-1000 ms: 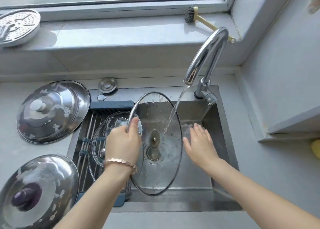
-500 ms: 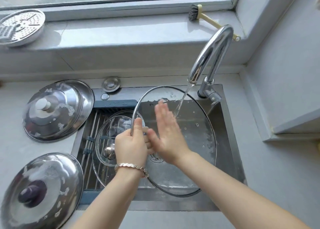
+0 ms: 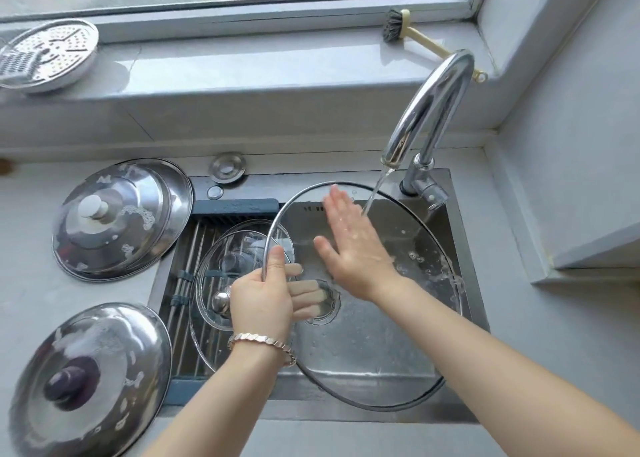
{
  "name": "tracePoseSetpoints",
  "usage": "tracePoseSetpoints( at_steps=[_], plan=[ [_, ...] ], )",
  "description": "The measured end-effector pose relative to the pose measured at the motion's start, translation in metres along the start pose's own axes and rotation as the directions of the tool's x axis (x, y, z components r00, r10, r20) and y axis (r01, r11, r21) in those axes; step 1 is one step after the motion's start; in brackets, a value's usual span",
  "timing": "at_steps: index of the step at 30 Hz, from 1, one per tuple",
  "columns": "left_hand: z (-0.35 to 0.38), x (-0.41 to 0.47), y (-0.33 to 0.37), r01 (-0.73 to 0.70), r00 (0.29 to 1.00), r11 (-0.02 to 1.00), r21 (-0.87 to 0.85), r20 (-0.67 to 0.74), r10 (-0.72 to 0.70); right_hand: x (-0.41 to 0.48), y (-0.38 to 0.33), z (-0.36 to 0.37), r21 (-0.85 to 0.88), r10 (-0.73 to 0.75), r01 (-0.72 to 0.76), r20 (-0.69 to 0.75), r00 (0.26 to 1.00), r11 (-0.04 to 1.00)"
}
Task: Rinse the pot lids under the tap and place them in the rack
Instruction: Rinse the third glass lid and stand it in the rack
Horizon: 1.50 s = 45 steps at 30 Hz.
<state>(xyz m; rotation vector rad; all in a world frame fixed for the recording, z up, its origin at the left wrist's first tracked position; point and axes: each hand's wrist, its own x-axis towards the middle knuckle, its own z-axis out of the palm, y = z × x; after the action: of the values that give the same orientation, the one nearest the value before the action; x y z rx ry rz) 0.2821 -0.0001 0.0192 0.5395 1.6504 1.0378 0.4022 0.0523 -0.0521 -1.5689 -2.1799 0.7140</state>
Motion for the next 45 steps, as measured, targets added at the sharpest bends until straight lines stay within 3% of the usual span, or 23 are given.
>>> tracePoseSetpoints(
  at_steps=[2, 6, 11, 14, 16, 19, 22, 24, 25, 27, 28, 29, 34, 37, 42, 45],
  plan=[
    [0.001, -0.002, -0.002, -0.001, 1.0, 1.0, 0.012, 0.005, 0.001, 0.001, -0.002, 0.0, 0.038, 0.083, -0.083, 0.002, 0.997, 0.996],
    [0.001, -0.003, -0.004, 0.001, 1.0, 1.0, 0.012, 0.002, -0.001, -0.005, -0.007, 0.008, 0.037, -0.096, 0.095, 0.02, 0.995, 0.995],
    [-0.001, 0.0, -0.008, 0.003, 1.0, 1.0, 0.015, -0.026, -0.003, -0.003, 0.014, 0.009, 0.034, 0.274, -0.272, -0.059, 0.96, 0.962],
    [-0.001, 0.0, -0.011, -0.008, 0.999, 0.999, 0.031, -0.031, 0.009, -0.014, -0.001, 0.016, 0.06, 0.126, -0.128, 0.041, 0.991, 0.99],
    [-0.003, 0.0, -0.01, -0.007, 0.999, 1.0, 0.004, -0.037, 0.007, -0.02, 0.007, 0.015, 0.032, 0.09, -0.091, 0.023, 0.996, 0.995],
    [-0.007, 0.002, -0.01, -0.035, 0.998, 0.999, -0.003, -0.059, 0.035, -0.029, 0.037, 0.013, -0.049, 0.273, -0.273, 0.004, 0.962, 0.961],
    [-0.011, 0.006, -0.01, -0.084, 0.993, 0.996, 0.001, -0.088, 0.084, -0.048, 0.052, 0.013, 0.041, 0.399, -0.399, -0.002, 0.917, 0.916],
    [-0.014, 0.009, -0.009, -0.119, 0.988, 0.993, 0.001, -0.099, 0.119, -0.057, 0.063, 0.01, 0.234, 0.575, -0.537, -0.144, 0.805, 0.81],
    [-0.014, 0.01, -0.009, -0.134, 0.986, 0.991, -0.002, -0.096, 0.133, -0.057, 0.07, 0.006, 0.366, 0.688, -0.611, -0.13, 0.714, 0.702],
    [-0.016, 0.013, -0.009, -0.159, 0.984, 0.987, -0.004, -0.076, 0.158, -0.055, 0.077, -0.004, 0.64, 0.796, -0.666, 0.137, 0.589, 0.383],
    [-0.016, 0.014, -0.01, -0.16, 0.986, 0.987, -0.008, -0.057, 0.159, -0.055, 0.076, -0.008, 0.737, 0.77, -0.637, 0.266, 0.581, 0.226],
    [-0.016, 0.017, -0.011, -0.143, 0.989, 0.99, -0.017, -0.036, 0.142, -0.055, 0.075, -0.013, 0.786, 0.742, -0.599, 0.307, 0.596, 0.156],
    [-0.012, 0.035, -0.038, 0.179, 0.982, 0.977, -0.114, 0.076, -0.171, -0.057, 0.081, -0.043, 0.733, 0.744, -0.508, 0.005, 0.668, 0.452],
    [-0.002, 0.039, -0.057, 0.371, 0.924, 0.917, -0.149, 0.153, -0.349, -0.058, 0.092, -0.063, 0.587, 0.708, -0.551, -0.054, 0.704, 0.593],
    [0.017, 0.039, -0.073, 0.577, 0.811, 0.805, -0.136, 0.209, -0.546, -0.057, 0.092, -0.094, 0.399, 0.649, -0.565, -0.109, 0.753, 0.722],
    [0.024, 0.04, -0.073, 0.619, 0.779, 0.781, -0.084, 0.19, -0.597, -0.053, 0.084, -0.105, 0.411, 0.599, -0.5, -0.156, 0.785, 0.762]
  ],
)
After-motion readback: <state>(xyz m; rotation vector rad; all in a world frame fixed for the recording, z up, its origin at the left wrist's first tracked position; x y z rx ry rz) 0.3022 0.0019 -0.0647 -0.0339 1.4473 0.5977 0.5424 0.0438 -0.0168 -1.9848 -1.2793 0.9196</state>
